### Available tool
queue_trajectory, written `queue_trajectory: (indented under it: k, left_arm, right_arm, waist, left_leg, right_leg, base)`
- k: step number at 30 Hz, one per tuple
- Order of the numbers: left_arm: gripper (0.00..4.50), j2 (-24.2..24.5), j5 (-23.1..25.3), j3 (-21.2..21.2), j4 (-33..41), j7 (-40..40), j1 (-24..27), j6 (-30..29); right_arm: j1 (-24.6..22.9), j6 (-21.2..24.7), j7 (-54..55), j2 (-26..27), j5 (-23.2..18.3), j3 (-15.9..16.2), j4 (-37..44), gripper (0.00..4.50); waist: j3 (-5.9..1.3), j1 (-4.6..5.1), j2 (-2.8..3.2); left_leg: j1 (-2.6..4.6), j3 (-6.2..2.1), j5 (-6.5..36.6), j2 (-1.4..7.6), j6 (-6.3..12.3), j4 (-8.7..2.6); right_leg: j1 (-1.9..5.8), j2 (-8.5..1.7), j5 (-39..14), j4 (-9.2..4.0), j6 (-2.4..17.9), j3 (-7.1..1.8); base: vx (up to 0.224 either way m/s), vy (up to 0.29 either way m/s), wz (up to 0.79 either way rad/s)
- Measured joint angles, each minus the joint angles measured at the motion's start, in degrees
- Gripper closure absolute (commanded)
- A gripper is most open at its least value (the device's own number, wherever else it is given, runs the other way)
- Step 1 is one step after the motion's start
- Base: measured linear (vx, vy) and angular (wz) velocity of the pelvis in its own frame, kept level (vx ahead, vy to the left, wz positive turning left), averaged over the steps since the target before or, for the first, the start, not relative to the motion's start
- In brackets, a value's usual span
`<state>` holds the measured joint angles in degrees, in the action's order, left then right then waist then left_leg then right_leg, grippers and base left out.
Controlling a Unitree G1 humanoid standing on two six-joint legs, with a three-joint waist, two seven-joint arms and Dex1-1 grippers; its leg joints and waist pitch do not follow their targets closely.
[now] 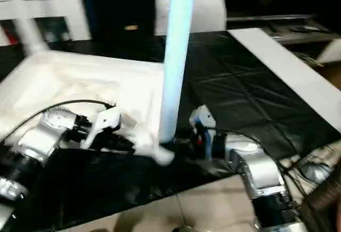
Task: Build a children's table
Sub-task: Rotate leg to tighten
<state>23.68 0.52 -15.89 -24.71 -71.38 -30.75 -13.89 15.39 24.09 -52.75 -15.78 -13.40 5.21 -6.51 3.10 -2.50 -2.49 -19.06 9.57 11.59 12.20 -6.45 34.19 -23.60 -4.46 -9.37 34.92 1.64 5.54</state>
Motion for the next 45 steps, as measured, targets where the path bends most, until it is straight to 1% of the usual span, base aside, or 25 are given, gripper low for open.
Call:
queue_trajectory:
  k: [1,3,5,6,9,11,14,15,16,17,19,21,23,24,26,29,31,32,36,39,44,45]
  left_arm:
    - [4.5,-1.4,0.7,0.8,0.8,2.9,0.4,-1.7]
    - [4.5,-4.6,1.4,2.1,2.2,8.2,1.0,-5.4]
    - [4.5,-6.7,1.5,2.7,2.7,11.9,1.2,-7.5]
    - [4.5,-8.4,2.0,3.4,3.2,15.3,1.3,-9.1]
    - [4.5,-12.2,3.8,4.1,3.5,22.1,1.0,-11.5]
    - [4.5,-13.1,3.9,4.0,3.8,23.9,0.8,-12.5]
    - [4.5,-13.3,3.9,4.0,4.7,24.4,0.9,-13.5]
    - [4.5,-13.3,4.0,3.9,5.0,24.4,1.0,-13.6]
    - [4.5,-13.3,4.2,3.8,5.3,24.4,1.0,-13.6]
    - [4.5,-13.3,4.2,3.7,5.5,24.4,1.0,-13.6]
    - [4.5,-12.6,4.1,3.0,6.0,23.5,1.1,-13.1]
    - [4.5,-11.0,3.6,2.0,6.4,21.4,1.3,-11.9]
    - [4.5,-8.9,3.0,1.6,6.4,18.3,1.5,-10.0]
    - [4.5,-8.1,2.7,1.6,6.4,17.1,1.7,-9.2]
    - [4.5,-6.7,2.6,1.4,6.3,14.9,2.0,-7.3]
    - [4.5,-3.6,1.4,1.4,5.8,10.1,2.4,-3.8]
    - [4.5,-2.0,0.8,1.0,5.7,7.2,2.4,-2.1]
    - [4.5,-1.4,0.6,0.6,5.6,6.0,2.4,-1.4]
    - [4.5,1.6,-0.8,-0.8,3.5,-0.9,2.1,3.5]
    - [4.5,2.7,-0.8,-1.7,1.5,-4.2,0.9,6.5]
    - [4.5,3.0,-0.8,-2.9,0.5,-7.7,0.2,8.7]
    - [4.5,3.1,-0.9,-3.3,-0.3,-8.8,-0.3,9.4]
  right_arm:
    - [0.0,0.2,3.9,2.1,0.9,-1.1,-0.3,2.54]
    - [0.3,0.4,11.0,5.4,2.6,-2.7,-0.6,2.55]
    - [1.2,0.7,15.9,7.5,3.4,-3.5,-1.4,2.55]
    - [2.5,0.7,20.1,9.9,4.5,-4.4,-2.8,2.55]
    - [5.5,0.4,28.3,13.4,6.7,-5.2,-5.9,2.55]
    - [6.2,0.2,30.3,13.9,7.2,-5.2,-6.6,2.55]
    - [6.1,-0.8,30.7,14.4,7.5,-5.4,-6.7,2.55]
    - [6.0,-1.1,30.7,14.4,7.5,-5.4,-6.6,2.0]
    - [6.0,-1.2,30.7,14.4,7.6,-5.4,-6.5,1.86]
    - [5.6,-1.2,30.6,14.4,7.6,-5.4,-6.0,1.86]
    - [4.3,-2.1,28.8,13.5,7.5,-5.0,-4.8,1.65]
    - [3.0,-2.7,24.9,10.8,7.2,-4.0,-3.4,1.4]
    - [1.9,-3.7,20.7,8.2,6.7,-2.5,-2.4,1.35]
    - [1.5,-4.2,18.9,7.6,6.4,-2.3,-2.2,1.2]
    - [1.1,-4.9,16.1,6.0,6.1,-1.7,-2.0,0.95]
    - [0.8,-5.8,9.7,2.5,4.5,-0.3,-1.5,0.82]
    - [0.8,-6.2,6.3,0.7,3.8,-0.2,-1.5,0.54]
    - [0.8,-6.2,4.9,0.0,3.6,0.2,-1.5,0.54]
    - [1.6,-6.9,-5.0,-4.8,1.7,2.5,-1.6,0.54]
    - [2.7,-7.9,-10.6,-7.8,1.6,4.4,-1.6,0.54]
    - [2.7,-8.4,-16.1,-9.8,0.9,5.8,-1.7,0.54]
    - [2.8,-8.4,-17.3,-10.1,0.3,6.1,-1.7,0.69]
  waist:
    - [0.0,0.45,0.0]
    - [-0.02,0.82,-0.02]
    - [-0.02,0.89,-0.02]
    - [-0.01,0.95,-0.01]
    - [-0.04,0.96,0.03]
    - [-0.05,0.9,0.05]
    - [-0.04,0.84,0.04]
    - [-0.05,0.81,0.04]
    - [-0.05,0.81,0.04]
    - [-0.05,0.73,0.04]
    - [-0.04,0.58,0.04]
    - [-0.04,0.51,0.04]
    - [-0.04,0.58,0.04]
    - [-0.03,0.6,0.02]
    - [-0.02,0.54,0.03]
    - [0.01,0.49,-0.03]
    - [0.02,0.38,-0.05]
    - [0.02,0.16,-0.05]
    - [0.04,-1.38,-0.09]
    - [0.04,-1.93,-0.14]
    - [0.05,-2.64,-0.21]
    - [0.05,-2.74,-0.22]
  left_leg:
    - [-0.01,0.0,0.0,-0.01,0.0,0.02]
    - [-0.01,0.01,0.0,-0.18,0.0,0.0]
    - [-0.01,-0.01,0.0,-0.18,0.0,-0.03]
    - [-0.04,-0.01,0.0,-0.19,0.0,-0.03]
    - [-0.05,-0.01,0.0,-0.22,0.01,-0.04]
    - [-0.1,-0.01,0.0,-0.22,0.02,-0.09]
    - [-0.19,-0.01,0.0,-0.21,0.02,-0.27]
    - [-0.27,-0.01,0.0,-0.21,0.02,-0.32]
    - [-0.34,-0.01,0.0,-0.2,0.01,-0.33]
    - [-0.43,-0.02,0.0,-0.2,0.01,-0.33]
    - [-0.52,-0.01,0.0,-0.18,0.03,-0.34]
    - [-0.55,-0.01,0.1,-0.13,0.1,-0.35]
    - [-0.54,0.0,0.1,-0.13,0.11,-0.37]
    - [-0.54,0.0,0.1,-0.13,0.1,-0.37]
    - [-0.54,0.0,0.1,-0.11,0.1,-0.35]
    - [-0.54,-0.01,0.1,-0.1,0.1,-0.31]
    - [-0.55,-0.01,0.1,0.0,0.1,-0.3]
    - [-0.55,-0.01,0.1,0.0,0.11,-0.3]
    - [-0.58,0.0,0.1,0.0,0.11,-0.25]
    - [-0.55,0.01,0.1,-0.01,0.12,-0.2]
    - [-0.52,0.02,0.1,0.01,0.11,-0.2]
    - [-0.52,0.02,0.1,0.01,0.11,-0.2]
  right_leg:
    - [-0.01,0.0,0.0,0.03,0.0,0.0]
    - [-0.02,0.02,0.0,0.01,0.0,0.02]
    - [-0.03,0.03,0.0,-0.02,0.0,0.03]
    - [-0.06,0.04,0.0,-0.02,0.0,0.03]
    - [-0.05,0.03,0.0,-0.05,0.0,-0.01]
    - [-0.07,0.02,0.0,-0.09,0.0,-0.02]
    - [-0.17,0.03,0.0,-0.11,0.0,-0.01]
    - [-0.26,0.03,0.0,-0.11,0.0,-0.01]
    - [-0.32,0.04,0.0,-0.11,0.0,-0.01]
    - [-0.38,0.05,0.0,-0.11,0.0,-0.01]
    - [-0.43,0.05,0.0,-0.12,-0.1,0.0]
    - [-0.43,0.05,-0.1,-0.14,-0.1,-0.01]
    - [-0.45,0.06,0.0,-0.14,0.0,-0.01]
    - [-0.45,0.08,0.0,-0.13,0.0,0.0]
    - [-0.44,0.08,-0.1,-0.13,-0.1,0.01]
    - [-0.43,0.08,0.0,-0.13,-0.1,0.01]
    - [-0.42,0.08,0.0,-0.12,0.0,0.01]
    - [-0.41,0.07,0.0,-0.12,0.0,0.01]
    - [-0.37,0.02,0.0,-0.13,0.0,0.02]
    - [-0.32,0.0,0.0,-0.12,0.0,0.01]
    - [-0.32,0.01,0.0,-0.05,0.0,0.01]
    - [-0.32,0.01,0.0,-0.04,0.0,0.01]
  base:
    - [0.0,0.0,0.0]
    - [0.0,0.0,0.0]
    - [0.0,0.0,0.0]
    - [0.0,0.0,0.0]
    - [0.0,0.0,0.0]
    - [0.0,0.0,0.0]
    - [0.0,0.0,0.0]
    - [0.0,0.0,0.0]
    - [0.0,0.0,0.0]
    - [0.0,0.0,0.0]
    - [0.0,0.0,0.0]
    - [0.0,0.0,0.0]
    - [0.0,0.0,0.0]
    - [0.0,0.0,0.0]
    - [0.0,0.0,0.0]
    - [0.0,0.0,0.0]
    - [0.0,0.0,0.0]
    - [0.0,0.0,0.0]
    - [0.0,0.0,0.0]
    - [0.0,0.0,0.0]
    - [0.0,0.0,0.0]
    - [0.0,0.0,0.0]
